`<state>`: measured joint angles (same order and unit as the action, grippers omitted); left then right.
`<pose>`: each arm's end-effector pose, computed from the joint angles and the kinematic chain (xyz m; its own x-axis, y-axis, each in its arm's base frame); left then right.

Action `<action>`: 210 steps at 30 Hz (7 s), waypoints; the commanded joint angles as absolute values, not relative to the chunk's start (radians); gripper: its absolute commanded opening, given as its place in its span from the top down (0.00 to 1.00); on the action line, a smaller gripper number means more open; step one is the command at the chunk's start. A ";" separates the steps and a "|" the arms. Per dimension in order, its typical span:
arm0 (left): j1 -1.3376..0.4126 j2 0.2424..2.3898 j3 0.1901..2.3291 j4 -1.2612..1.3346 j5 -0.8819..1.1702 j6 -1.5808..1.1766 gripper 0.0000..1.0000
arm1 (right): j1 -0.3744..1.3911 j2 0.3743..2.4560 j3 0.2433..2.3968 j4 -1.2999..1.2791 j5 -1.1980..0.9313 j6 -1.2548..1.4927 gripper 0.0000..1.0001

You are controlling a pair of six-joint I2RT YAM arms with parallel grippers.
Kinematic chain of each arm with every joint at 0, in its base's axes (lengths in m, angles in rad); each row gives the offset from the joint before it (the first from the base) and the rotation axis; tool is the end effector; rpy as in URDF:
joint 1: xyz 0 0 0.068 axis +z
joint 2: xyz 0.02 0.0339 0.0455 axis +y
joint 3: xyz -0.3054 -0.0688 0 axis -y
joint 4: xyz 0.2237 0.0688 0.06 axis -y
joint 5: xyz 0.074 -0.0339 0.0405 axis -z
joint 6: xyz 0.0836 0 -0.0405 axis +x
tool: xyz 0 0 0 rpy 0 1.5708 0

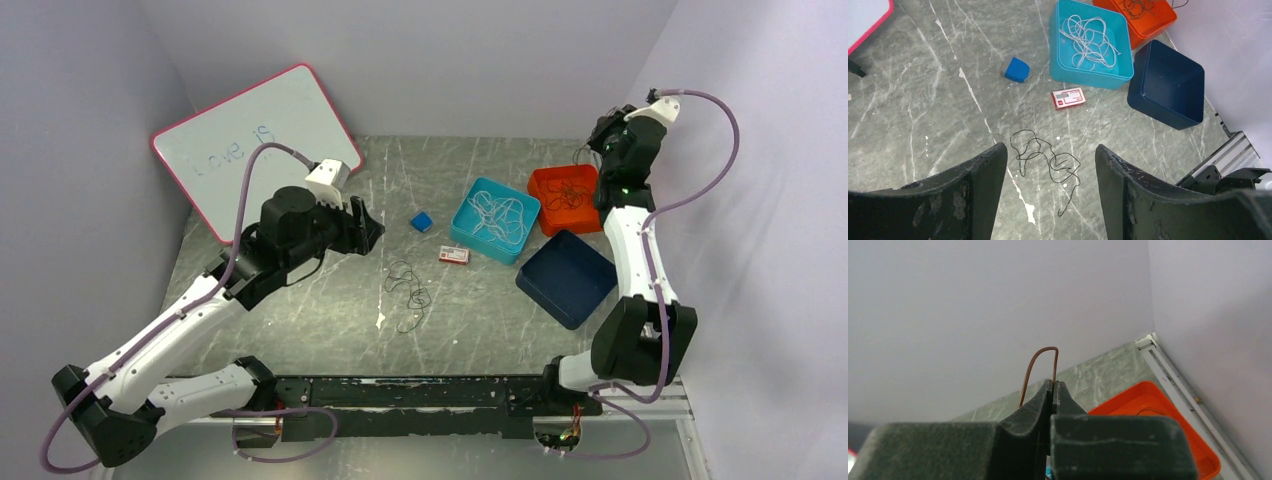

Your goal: Untangle the cables

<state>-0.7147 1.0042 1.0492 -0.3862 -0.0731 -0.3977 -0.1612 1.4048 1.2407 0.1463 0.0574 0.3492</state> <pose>0.1741 -0.1430 0.3885 -0.4660 -0.1070 -0.8783 0.4568 0.8210 -0.3424 0.3521 -0.0621 0.4345 0.0577 0.3367 -0.9398 0.2098 0.9163 0.3411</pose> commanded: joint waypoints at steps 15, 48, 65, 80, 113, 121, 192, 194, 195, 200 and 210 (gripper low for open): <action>-0.710 1.037 1.058 -0.391 -0.052 -0.323 0.30 | -0.236 1.665 1.260 0.343 -0.014 0.324 1.00; -0.709 1.016 1.034 -0.396 -0.062 -0.334 0.30 | -0.226 1.978 1.301 0.069 0.080 0.179 0.76; -0.708 1.006 1.022 -0.391 -0.054 -0.344 0.30 | -0.224 1.784 1.274 0.035 0.162 0.137 0.41; -0.707 1.018 1.026 -0.390 -0.045 -0.346 0.30 | -0.224 1.665 1.232 -0.009 0.106 0.200 0.43; -0.707 1.026 1.027 -0.394 -0.059 -0.348 0.30 | -0.019 1.945 1.491 -0.036 -0.173 0.221 0.41; -0.706 1.008 1.031 -0.420 -0.085 -0.347 0.30 | 0.078 2.007 1.515 -0.020 0.117 0.284 0.42; -0.704 0.996 1.022 -0.428 -0.095 -0.341 0.30 | -0.129 2.117 1.433 -0.038 0.084 0.218 0.98; -0.705 0.995 1.023 -0.430 -0.097 -0.340 0.30 | -0.130 2.102 1.426 -0.029 0.088 0.223 0.91; -0.704 0.994 1.025 -0.431 -0.099 -0.339 0.30 | -0.130 2.091 1.423 -0.024 0.091 0.226 0.88; -0.704 0.994 1.026 -0.430 -0.099 -0.337 0.30 | -0.129 2.042 1.452 -0.051 0.112 0.214 0.64; -0.703 0.990 1.013 -0.419 -0.086 -0.344 0.30 | -0.129 1.916 1.420 -0.053 0.151 0.212 0.43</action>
<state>-0.7101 1.0058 1.0180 -0.4385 -0.1013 -0.3473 -0.1242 1.9820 1.4208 -0.0582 0.1314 0.2127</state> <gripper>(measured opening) 0.701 0.556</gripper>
